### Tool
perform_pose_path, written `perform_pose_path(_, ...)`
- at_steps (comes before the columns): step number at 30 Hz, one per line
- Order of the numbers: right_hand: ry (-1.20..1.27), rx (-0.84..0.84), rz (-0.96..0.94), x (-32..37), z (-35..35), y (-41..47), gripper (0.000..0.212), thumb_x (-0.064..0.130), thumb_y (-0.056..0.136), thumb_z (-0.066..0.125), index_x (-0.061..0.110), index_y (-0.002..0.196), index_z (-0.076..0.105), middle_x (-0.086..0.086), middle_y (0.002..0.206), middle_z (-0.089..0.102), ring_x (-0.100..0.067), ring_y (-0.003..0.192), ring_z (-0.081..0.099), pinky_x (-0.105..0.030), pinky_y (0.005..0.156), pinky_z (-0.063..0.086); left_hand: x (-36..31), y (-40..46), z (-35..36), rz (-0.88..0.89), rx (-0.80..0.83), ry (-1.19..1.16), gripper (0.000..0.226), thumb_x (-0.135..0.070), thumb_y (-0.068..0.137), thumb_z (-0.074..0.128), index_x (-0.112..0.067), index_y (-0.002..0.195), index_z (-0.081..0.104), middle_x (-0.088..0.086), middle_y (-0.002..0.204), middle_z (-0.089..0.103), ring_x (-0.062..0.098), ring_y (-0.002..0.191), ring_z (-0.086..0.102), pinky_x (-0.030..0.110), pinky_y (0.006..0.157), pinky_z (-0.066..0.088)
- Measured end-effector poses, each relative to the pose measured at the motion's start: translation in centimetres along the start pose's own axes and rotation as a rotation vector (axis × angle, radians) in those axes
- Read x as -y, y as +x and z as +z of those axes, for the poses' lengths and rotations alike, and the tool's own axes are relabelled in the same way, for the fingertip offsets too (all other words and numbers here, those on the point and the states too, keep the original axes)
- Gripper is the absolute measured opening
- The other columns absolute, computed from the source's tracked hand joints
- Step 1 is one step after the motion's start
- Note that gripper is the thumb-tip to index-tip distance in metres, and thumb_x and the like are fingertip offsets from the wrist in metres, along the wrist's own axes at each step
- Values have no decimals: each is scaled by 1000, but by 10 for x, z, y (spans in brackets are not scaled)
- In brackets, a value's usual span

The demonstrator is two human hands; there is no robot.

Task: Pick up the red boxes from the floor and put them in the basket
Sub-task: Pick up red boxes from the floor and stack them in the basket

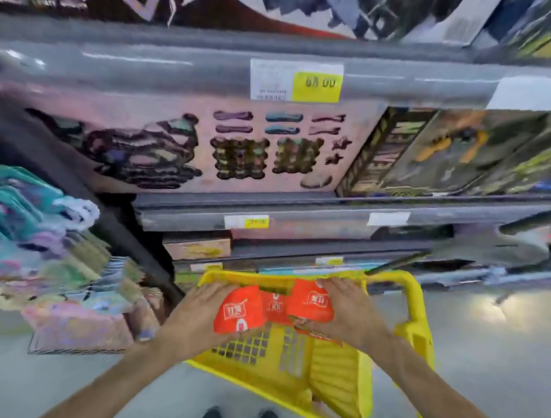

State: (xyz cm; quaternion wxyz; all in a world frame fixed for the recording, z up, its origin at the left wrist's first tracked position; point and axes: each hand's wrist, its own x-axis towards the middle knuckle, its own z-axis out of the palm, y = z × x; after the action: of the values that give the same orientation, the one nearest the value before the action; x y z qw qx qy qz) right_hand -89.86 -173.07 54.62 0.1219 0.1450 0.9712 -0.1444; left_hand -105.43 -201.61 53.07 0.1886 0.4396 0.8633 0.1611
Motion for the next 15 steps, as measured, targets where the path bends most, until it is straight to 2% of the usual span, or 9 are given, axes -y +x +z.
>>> perform_pose_path(2, -85, 8, -20, -11, 26, 12, 103, 90, 56, 44, 16, 127, 58, -7, 120, 65, -29, 112, 58, -43, 101, 34, 12, 8, 28, -2, 32, -2, 96, -77, 70, 60, -24, 147, 36, -2, 142, 45, 22, 131, 43, 37, 111, 31)
perform_pose_path(4, -140, 17, -25, -22, 51, 21, 98, 91, 59, 44, 15, 119, 61, -5, 113, 67, -28, 105, 61, -45, 93, 32, 21, 11, 53, 2, 17, -5, 96, -76, 69, 64, -23, 145, 39, -2, 138, 48, 24, 128, 46, 39, 109, 34)
perform_pose_path(8, -214, 82, -30, -38, 95, 37, 97, 86, 65, 43, 12, 126, 54, -7, 118, 63, -29, 108, 58, -45, 92, 35, 34, 13, 86, -27, 21, -25, 99, -80, 69, 59, -26, 148, 33, -4, 141, 44, 23, 133, 39, 42, 113, 30)
perform_pose_path(11, -251, 113, -9, -42, 117, 46, 84, 64, 70, 67, 11, 133, 47, -9, 125, 57, -31, 113, 55, -43, 95, 36, 40, 13, 98, -18, 37, -23, 96, -77, 69, 60, -30, 147, 29, -4, 141, 44, 20, 131, 39, 36, 112, 26)
perform_pose_path(13, -253, 105, 7, -46, 127, 51, 79, 56, 72, 70, 12, 133, 45, -8, 127, 55, -30, 116, 53, -42, 98, 35, 42, 16, 103, -1, 50, -3, 96, -71, 70, 68, -30, 148, 29, -4, 140, 45, 22, 130, 42, 39, 110, 30)
perform_pose_path(15, -254, 107, 24, -52, 134, 56, 78, 54, 74, 70, 14, 135, 43, -6, 129, 54, -29, 119, 51, -41, 101, 34, 43, 21, 107, -2, 44, 7, 95, -71, 71, 67, -30, 148, 30, -5, 141, 44, 22, 129, 42, 41, 109, 32)
